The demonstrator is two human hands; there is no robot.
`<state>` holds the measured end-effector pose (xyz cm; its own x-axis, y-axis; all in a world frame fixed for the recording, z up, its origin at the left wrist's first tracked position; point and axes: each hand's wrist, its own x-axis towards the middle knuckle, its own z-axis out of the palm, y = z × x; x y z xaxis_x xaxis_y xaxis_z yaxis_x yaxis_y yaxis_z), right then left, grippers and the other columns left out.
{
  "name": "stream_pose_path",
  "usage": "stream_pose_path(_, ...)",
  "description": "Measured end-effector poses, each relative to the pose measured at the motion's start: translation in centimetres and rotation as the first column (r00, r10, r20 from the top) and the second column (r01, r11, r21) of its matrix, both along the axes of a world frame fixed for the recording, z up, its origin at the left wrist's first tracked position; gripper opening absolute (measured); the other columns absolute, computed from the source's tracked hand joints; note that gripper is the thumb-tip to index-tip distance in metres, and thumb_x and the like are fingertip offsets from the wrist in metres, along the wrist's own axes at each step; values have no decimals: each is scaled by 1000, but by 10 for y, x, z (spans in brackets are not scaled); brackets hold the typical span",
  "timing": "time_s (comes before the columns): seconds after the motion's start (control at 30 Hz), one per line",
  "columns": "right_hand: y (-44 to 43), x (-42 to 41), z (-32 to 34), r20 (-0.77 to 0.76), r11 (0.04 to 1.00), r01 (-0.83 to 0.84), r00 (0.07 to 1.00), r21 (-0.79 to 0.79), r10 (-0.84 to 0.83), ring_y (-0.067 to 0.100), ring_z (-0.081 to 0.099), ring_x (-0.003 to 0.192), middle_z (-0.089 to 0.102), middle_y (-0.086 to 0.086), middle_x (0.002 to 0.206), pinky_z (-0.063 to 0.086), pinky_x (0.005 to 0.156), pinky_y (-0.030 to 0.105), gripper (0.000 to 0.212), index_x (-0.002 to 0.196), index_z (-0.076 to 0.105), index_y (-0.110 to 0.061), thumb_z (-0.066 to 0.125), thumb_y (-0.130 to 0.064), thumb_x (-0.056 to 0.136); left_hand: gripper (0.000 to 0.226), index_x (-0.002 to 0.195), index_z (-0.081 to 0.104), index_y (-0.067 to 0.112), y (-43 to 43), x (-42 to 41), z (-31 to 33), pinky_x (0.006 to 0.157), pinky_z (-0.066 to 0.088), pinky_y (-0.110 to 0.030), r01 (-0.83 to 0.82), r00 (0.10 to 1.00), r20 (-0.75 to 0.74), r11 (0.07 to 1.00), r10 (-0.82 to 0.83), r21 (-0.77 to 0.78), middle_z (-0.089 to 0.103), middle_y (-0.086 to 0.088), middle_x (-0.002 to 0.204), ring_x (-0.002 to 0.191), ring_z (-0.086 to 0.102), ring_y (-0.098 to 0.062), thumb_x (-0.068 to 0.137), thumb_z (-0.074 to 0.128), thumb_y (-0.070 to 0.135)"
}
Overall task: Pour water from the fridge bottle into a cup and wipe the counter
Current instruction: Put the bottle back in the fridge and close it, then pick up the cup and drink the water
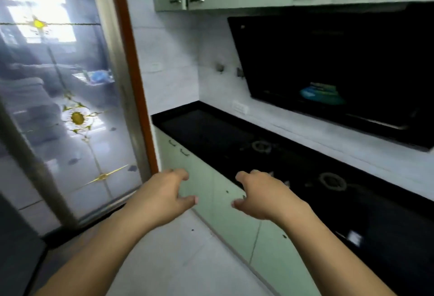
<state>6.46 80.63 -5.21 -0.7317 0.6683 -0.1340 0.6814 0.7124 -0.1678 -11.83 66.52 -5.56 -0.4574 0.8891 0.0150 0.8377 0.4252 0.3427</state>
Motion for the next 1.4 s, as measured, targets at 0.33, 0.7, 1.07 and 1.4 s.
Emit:
stream_pose_path(0.33,119,279,-24,-4,938,338,941,-80,-339,27,50,123,49,5,136,50,96,40,64,145,39,-27,62,-52,91,55,129,51,30,200,239,-37,80,48,-29,352,933,84,936,-350,-9,53,7,122,87,54,-9,84,65,59)
stream_pose_path(0.7,199,466,-73,4,767,614,781,-186,-625,25,53,117,52,4,128,50,94,39,60,141,43,-25,62,-51,91,52,130,51,32,330,409,-90,79,57,-28,627,765,248,775,-595,-75,50,15,123,91,61,-4,86,66,57)
stream_pose_path(1.07,213,577,-128,-56,487,837,489,-249,-870,15,62,92,52,-3,125,54,83,33,52,139,47,-27,66,-35,91,54,131,51,27,446,528,-158,92,52,-32,889,454,313,449,-834,-91,53,8,129,108,58,-10,86,68,52)
stream_pose_path(1.4,217,664,-208,-59,384,864,387,-326,-920,23,63,100,54,2,127,54,87,37,50,138,50,-22,68,-27,92,58,137,46,24,464,627,-238,94,49,-30,912,410,418,382,-811,-152,51,2,138,121,53,-15,88,71,42)
